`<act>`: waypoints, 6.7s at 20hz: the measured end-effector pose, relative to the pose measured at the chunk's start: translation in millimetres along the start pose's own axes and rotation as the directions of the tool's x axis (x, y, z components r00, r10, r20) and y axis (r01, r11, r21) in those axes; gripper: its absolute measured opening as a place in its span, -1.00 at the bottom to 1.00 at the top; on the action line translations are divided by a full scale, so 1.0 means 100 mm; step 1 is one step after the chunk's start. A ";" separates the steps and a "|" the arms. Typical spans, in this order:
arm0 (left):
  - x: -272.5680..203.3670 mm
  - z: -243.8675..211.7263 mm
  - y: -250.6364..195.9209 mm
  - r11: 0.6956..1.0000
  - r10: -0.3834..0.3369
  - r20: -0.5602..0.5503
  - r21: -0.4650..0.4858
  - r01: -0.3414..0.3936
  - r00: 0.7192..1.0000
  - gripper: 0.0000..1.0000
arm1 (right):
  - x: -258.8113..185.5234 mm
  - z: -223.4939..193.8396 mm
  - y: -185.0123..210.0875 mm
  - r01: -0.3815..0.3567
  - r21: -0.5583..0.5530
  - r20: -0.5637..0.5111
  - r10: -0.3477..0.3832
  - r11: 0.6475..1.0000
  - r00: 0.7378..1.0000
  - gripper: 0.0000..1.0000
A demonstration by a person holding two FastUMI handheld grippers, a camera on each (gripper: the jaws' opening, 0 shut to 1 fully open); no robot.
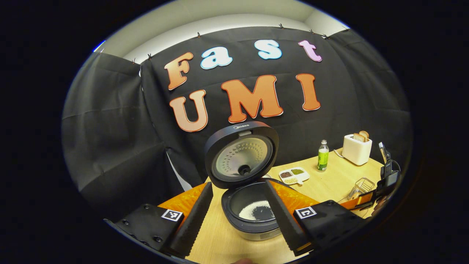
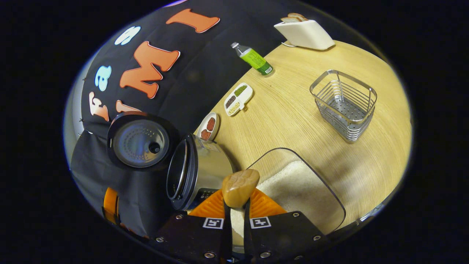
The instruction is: Close the left gripper, press the button to open the rice cooker; take a wooden spoon from the chopstick holder with the right hand, scoop a spoonful of rice and pour it into the rice cooker, then put the wooden spoon back into the chopstick holder.
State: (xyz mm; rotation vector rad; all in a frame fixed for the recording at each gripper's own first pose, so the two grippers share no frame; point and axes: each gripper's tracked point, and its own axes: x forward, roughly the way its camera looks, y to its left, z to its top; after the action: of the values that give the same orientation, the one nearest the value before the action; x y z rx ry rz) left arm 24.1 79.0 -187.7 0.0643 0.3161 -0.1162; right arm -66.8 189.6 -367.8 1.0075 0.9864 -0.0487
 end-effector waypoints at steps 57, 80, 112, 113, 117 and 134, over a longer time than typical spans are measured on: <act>-0.77 0.01 0.42 0.926 0.370 -0.007 -0.081 -0.370 0.929 1.00 | 0.27 1.07 1.89 -0.438 0.371 -0.109 0.507 0.819 0.855 -0.77; -0.88 -0.20 0.85 0.894 0.440 -0.052 -0.063 -0.443 0.896 0.76 | 0.94 0.99 2.29 -0.271 -0.279 -0.030 0.274 0.921 0.961 -0.77; -0.97 -0.24 0.94 0.897 0.439 -0.066 -0.036 -0.442 0.896 0.76 | 0.85 0.74 2.79 -0.161 -0.716 0.056 0.286 0.679 0.957 -0.77; -0.97 -0.25 0.94 0.896 0.439 -0.066 -0.036 -0.442 0.896 0.76 | 0.85 0.71 2.80 -0.161 -0.726 0.052 0.287 0.668 0.957 -0.77; -0.97 -0.26 0.96 0.895 0.442 -0.067 -0.035 -0.445 0.894 0.76 | 0.86 0.63 2.85 -0.160 -0.769 0.038 0.293 0.619 0.955 -0.77; -0.99 -0.37 1.05 0.888 0.454 -0.083 -0.041 -0.458 0.887 0.76 | 0.82 0.19 3.04 -0.148 -0.940 -0.029 0.359 0.308 0.933 -0.77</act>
State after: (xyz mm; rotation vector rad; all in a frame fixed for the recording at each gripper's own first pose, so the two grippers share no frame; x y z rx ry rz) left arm -67.2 196.0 -187.2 0.0826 0.3686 0.3660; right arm 131.5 380.8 -215.0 0.0208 0.4786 0.6490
